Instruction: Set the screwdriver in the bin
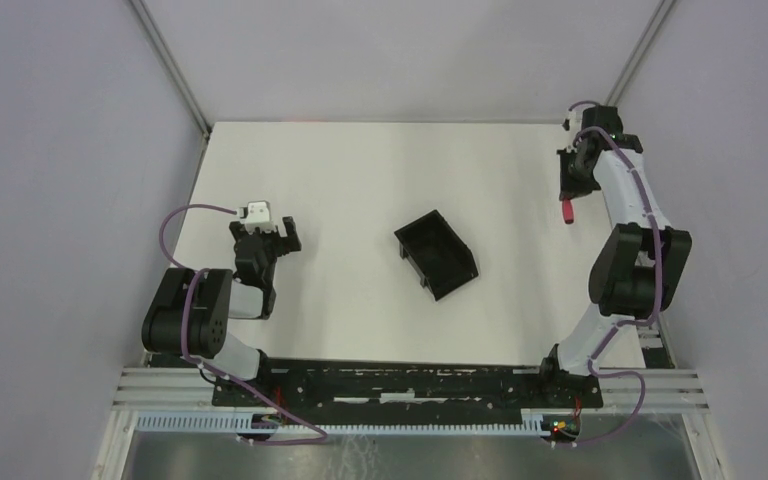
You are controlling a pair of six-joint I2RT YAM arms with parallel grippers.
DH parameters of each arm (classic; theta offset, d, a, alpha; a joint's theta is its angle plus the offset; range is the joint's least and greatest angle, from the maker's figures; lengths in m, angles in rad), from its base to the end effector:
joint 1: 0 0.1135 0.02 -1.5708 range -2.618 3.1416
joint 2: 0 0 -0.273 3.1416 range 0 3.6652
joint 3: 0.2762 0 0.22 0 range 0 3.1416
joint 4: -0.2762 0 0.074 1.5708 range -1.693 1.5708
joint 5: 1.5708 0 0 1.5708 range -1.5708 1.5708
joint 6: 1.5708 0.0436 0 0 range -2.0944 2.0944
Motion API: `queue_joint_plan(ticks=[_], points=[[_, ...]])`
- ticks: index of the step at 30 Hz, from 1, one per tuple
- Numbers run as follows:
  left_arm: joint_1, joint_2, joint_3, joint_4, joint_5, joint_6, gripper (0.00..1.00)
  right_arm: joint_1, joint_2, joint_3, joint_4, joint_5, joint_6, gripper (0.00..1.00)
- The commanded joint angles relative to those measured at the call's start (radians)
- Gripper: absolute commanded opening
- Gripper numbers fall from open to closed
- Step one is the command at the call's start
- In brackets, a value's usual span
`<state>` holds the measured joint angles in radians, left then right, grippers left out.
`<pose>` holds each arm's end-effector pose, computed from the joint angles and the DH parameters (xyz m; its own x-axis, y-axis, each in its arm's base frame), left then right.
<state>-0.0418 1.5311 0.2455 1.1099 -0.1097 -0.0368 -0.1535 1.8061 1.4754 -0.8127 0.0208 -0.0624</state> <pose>0.2418 -0.0053 0.1795 -0.1721 -0.0294 -0.9846 -0.0725 0.9972 -0.0171 0.3478 -0.0547 0.2600 -0.9077 0.0774 -0.4125 0.1050 0.9935 -0.0447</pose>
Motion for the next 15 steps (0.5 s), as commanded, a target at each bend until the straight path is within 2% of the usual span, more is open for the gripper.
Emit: queue_joint_plan(ticks=[1,3,7,10,12,15], points=[[-0.003,0.004,0.005,0.053,-0.002,0.016,1.00,0.014,-0.101,0.207,-0.293,0.090,-0.010,0.00],[-0.003,0.004,0.005,0.053,-0.002,0.016,1.00,0.016,-0.144,0.201,-0.280,0.106,0.025,0.00],[-0.004,0.004,0.005,0.052,-0.002,0.017,1.00,0.055,-0.235,0.113,-0.158,-0.016,0.061,0.00],[-0.004,0.004,0.005,0.052,-0.002,0.016,1.00,0.207,-0.301,0.040,-0.034,-0.099,0.103,0.00],[-0.003,0.003,0.005,0.053,-0.002,0.017,1.00,0.329,-0.347,-0.024,0.105,-0.150,0.103,0.00],[-0.003,0.004,0.005,0.053,-0.002,0.016,1.00,0.473,-0.415,-0.153,0.321,-0.310,0.070,0.00]])
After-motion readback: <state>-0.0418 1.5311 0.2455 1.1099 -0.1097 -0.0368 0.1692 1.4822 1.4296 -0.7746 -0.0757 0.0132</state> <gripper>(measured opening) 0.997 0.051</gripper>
